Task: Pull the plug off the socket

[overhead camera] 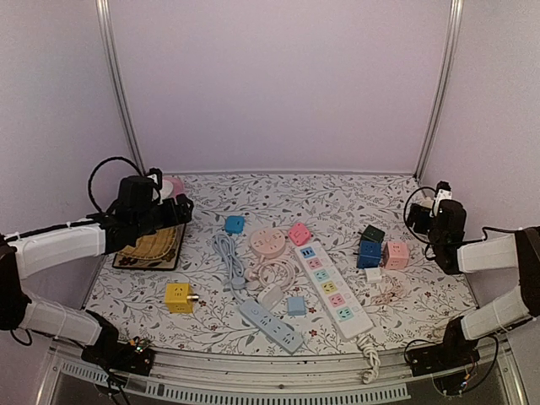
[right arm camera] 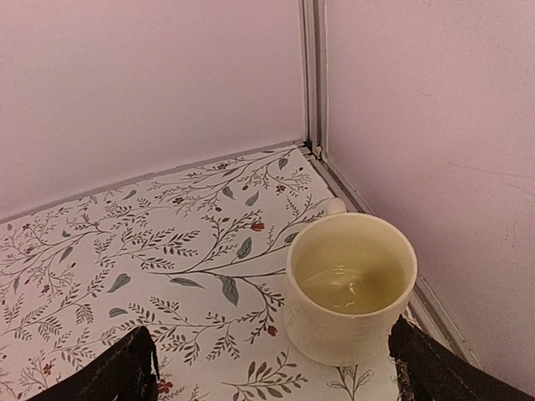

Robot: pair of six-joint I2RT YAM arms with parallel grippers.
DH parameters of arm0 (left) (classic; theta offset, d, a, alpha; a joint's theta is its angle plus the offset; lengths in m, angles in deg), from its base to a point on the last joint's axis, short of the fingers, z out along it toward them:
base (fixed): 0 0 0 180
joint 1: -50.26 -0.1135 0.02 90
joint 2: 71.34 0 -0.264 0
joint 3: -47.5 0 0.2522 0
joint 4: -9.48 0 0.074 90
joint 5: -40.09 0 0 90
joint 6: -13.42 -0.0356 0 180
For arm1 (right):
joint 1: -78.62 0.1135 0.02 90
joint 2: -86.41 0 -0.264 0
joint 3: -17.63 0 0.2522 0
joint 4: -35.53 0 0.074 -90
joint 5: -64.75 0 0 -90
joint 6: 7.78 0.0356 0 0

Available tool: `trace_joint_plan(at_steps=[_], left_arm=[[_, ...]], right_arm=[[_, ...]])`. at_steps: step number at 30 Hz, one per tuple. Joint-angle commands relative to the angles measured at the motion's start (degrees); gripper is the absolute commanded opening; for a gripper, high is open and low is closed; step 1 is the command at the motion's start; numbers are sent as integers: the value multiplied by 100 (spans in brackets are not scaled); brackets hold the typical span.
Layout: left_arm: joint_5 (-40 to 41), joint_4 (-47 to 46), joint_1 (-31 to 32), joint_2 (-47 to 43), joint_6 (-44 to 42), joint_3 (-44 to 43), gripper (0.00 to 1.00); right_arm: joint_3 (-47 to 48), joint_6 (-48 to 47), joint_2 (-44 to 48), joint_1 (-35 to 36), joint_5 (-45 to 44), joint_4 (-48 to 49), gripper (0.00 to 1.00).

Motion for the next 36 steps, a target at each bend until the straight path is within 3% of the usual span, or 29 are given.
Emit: trace_joint_plan(at_steps=[1, 4, 9, 13, 22, 27, 29, 36], left_arm=[[633, -390, -373, -256, -595, 399, 97], [857, -1290, -539, -471, -1132, 964, 97], [1047, -2592, -771, -720, -1629, 1794, 97], [1060, -2701, -1164, -735, -1684, 1864, 97], [1502, -3803, -1689, -727, -2356, 2411, 97], [1216, -5553, -1938, -284, -2541, 3135, 97], [1057, -5676, -1953, -149, -2643, 3120, 97], [914, -6735, -2062, 427, -3036, 3134, 97]], right_arm=[[-555, -751, -639, -42, -601, 2552, 99], [-1096, -1028, -975, -49, -416, 3986, 99], [-1201, -1181, -955, -56, -6, 4085, 99], [-1378, -1292, -939, -107, 464, 4373, 98], [-1523, -1350, -976, -113, 640, 4670, 99], [-1650, -1478, -1398, -145, 800, 5441, 99], [-1578, -1407, -1280, -156, 840, 4986, 99], [-1527, -1389, -1341, -158, 693, 5037, 99]])
